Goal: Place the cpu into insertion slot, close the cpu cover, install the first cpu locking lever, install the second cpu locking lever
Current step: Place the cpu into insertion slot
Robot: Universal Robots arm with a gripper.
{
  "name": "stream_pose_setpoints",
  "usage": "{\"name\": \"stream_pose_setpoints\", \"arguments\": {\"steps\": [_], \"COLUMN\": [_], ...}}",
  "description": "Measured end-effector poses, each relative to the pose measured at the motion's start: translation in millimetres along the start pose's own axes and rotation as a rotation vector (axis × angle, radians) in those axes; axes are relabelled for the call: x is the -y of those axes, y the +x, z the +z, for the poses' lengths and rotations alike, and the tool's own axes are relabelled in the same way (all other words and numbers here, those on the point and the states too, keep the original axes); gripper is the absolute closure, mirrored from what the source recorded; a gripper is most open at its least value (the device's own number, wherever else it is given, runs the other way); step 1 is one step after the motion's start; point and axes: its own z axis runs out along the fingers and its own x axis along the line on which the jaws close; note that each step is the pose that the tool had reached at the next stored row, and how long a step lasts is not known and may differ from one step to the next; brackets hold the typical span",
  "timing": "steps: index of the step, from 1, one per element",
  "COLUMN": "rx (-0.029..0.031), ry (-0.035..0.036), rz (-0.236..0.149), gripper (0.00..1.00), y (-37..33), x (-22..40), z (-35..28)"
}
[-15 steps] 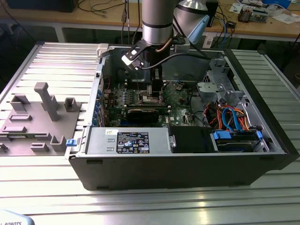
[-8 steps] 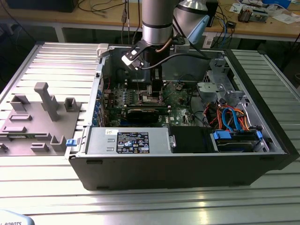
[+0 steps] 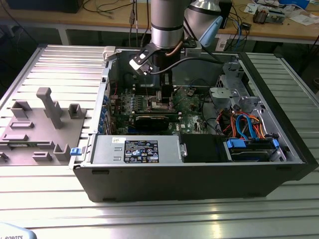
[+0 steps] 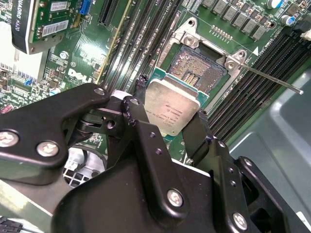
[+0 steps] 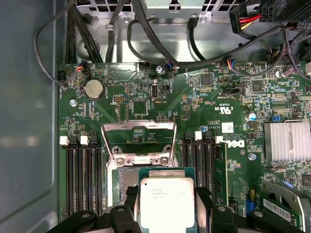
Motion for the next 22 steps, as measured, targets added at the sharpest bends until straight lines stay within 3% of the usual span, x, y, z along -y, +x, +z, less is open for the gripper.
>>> {"name": "stream_pose_setpoints", "arguments": {"steps": [22], "rx": [0.0000], "ry": [0.0000], "rz": [0.000], "gripper": [0.46], "y": [0.3], "x": [0.3], "z": [4.7]}}
